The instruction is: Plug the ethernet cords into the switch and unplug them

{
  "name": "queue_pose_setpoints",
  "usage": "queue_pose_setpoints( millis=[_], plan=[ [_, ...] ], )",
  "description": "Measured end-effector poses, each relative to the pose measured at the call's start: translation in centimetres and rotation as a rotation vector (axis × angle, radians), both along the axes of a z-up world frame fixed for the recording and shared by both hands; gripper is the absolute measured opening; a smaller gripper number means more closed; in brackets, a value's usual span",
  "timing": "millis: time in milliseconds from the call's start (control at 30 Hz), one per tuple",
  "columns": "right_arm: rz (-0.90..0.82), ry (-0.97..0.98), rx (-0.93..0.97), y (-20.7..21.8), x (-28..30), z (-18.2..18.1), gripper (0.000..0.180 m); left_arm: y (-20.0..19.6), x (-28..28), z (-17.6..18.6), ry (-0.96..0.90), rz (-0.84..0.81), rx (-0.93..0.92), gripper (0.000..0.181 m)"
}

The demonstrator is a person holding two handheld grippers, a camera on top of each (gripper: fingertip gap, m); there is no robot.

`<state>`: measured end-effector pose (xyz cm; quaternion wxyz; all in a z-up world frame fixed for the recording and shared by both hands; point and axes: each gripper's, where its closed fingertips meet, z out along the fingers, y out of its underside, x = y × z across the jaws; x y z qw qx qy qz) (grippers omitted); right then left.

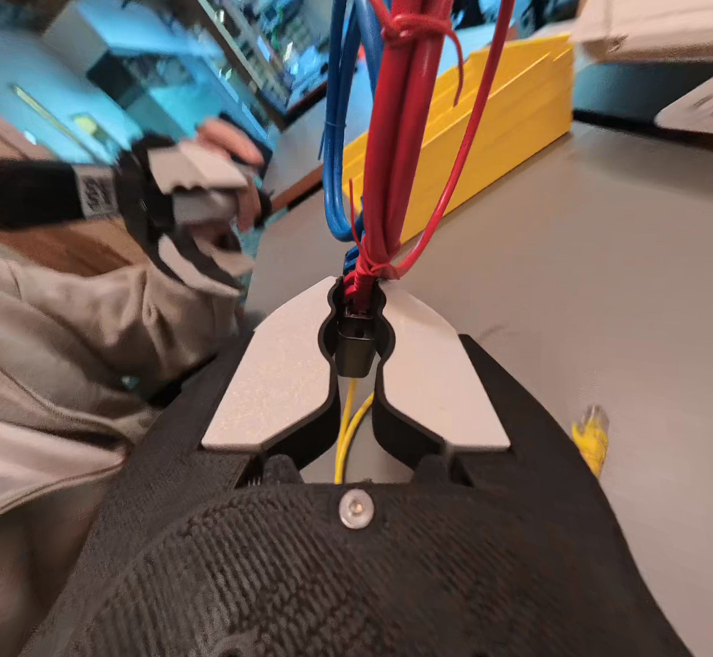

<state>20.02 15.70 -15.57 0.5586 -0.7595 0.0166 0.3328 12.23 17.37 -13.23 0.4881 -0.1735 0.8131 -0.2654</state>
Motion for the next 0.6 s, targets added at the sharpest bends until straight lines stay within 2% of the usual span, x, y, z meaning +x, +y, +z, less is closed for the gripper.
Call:
queue_pose_setpoints(
  millis=[100, 167, 333, 433, 500, 567, 600],
  plan=[
    [0.166, -0.060, -0.100, 0.8, -2.5, -0.9, 0.014, 1.2, 1.1, 3.2, 0.006, -0.037, 0.249, 0.074],
    [0.284, -0.084, -0.155, 1.1, -4.4, -1.5, 0.014, 0.9, 1.9, 4.2, 0.013, -0.138, 0.415, 0.074],
    [0.474, -0.140, -0.242, 1.5, -8.0, -2.7, 0.015, 2.7, 2.7, 0.5, 0.244, -0.232, 0.859, 0.085],
    [0.542, -0.155, -0.220, 1.5, -9.3, -2.3, 0.014, 3.3, 1.9, -2.0, 0.383, -0.257, 0.915, 0.077],
    [0.576, -0.155, -0.196, 1.3, -9.9, -1.8, 0.015, 3.3, 1.5, -3.1, 0.434, -0.254, 0.901, 0.049],
    [0.575, -0.201, -0.211, 1.1, -9.7, -2.2, 0.015, 3.6, 1.4, -3.5, 0.468, -0.227, 0.862, 0.033],
    [0.562, -0.217, -0.197, 1.1, -9.4, -2.2, 0.015, 3.7, 1.4, -3.6, 0.485, -0.204, 0.816, 0.032]
  ],
)
